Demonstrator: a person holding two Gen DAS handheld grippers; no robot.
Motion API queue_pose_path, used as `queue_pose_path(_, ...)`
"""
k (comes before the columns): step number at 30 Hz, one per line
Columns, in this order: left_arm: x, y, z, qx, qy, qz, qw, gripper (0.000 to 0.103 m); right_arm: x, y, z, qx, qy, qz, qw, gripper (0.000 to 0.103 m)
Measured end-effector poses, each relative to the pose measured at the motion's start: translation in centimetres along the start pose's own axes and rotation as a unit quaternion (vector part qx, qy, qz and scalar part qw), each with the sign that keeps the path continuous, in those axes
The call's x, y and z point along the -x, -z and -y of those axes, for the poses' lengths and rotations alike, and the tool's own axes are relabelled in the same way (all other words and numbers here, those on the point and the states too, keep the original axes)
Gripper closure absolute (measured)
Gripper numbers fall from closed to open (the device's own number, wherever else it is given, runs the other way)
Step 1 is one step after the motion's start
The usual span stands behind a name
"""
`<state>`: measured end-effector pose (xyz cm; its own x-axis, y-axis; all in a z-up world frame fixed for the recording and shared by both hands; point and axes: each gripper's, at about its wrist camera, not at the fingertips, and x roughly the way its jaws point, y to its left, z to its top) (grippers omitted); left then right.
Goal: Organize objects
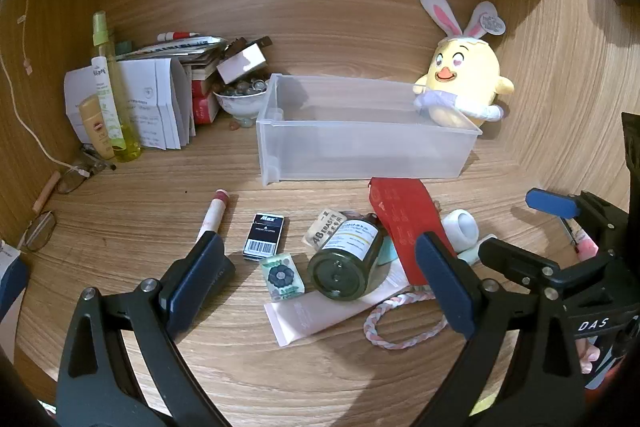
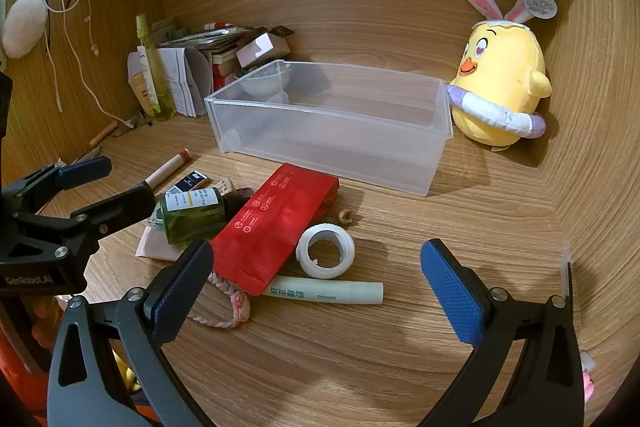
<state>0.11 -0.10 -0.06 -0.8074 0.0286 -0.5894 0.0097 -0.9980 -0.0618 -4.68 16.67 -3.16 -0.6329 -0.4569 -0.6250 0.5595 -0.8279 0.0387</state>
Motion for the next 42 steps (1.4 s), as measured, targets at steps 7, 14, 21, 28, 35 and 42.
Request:
queue_pose_path(7, -0.08, 0.09, 0.11, -0.001, 0.000, 0.000, 1.0000, 0.006, 0.06, 0.04, 0.14, -0.003, -0.001, 0.000, 1.000, 0.000)
queue_pose_path(14, -0.27, 0.08, 0.25, -0.002, 0.000, -0.003, 1.0000, 0.006, 0.05, 0.02, 0.18, -0.003, -0.001, -0.001, 1.000, 0.000)
queue_pose_path(21, -0.27, 0.14, 0.26, -0.002, 0.000, -0.003, 1.0000, 0.006, 0.05, 0.02, 0.12, -0.002, -0.001, 0.000, 1.000, 0.000)
queue_pose_path(28, -0.27, 0.15, 0.24, -0.002, 0.001, -0.003, 1.0000, 0.005, 0.09, 0.08, 0.04, -0.002, -0.002, -0.001, 1.000, 0.000)
queue_pose_path(35, -0.46, 0.47, 0.00, 0.002, 0.002, -0.004, 1.0000, 0.006, 0.14, 0.11, -0.26, 0.001, -0.002, 0.000, 1.000, 0.000)
queue_pose_path(42, -0.63, 0.62, -0.66, 0.011, 0.009, -0.008, 0.9999, 0.006, 0.18, 0.10, -0.46, 0.004, -0.004, 0.003, 1.000, 0.000)
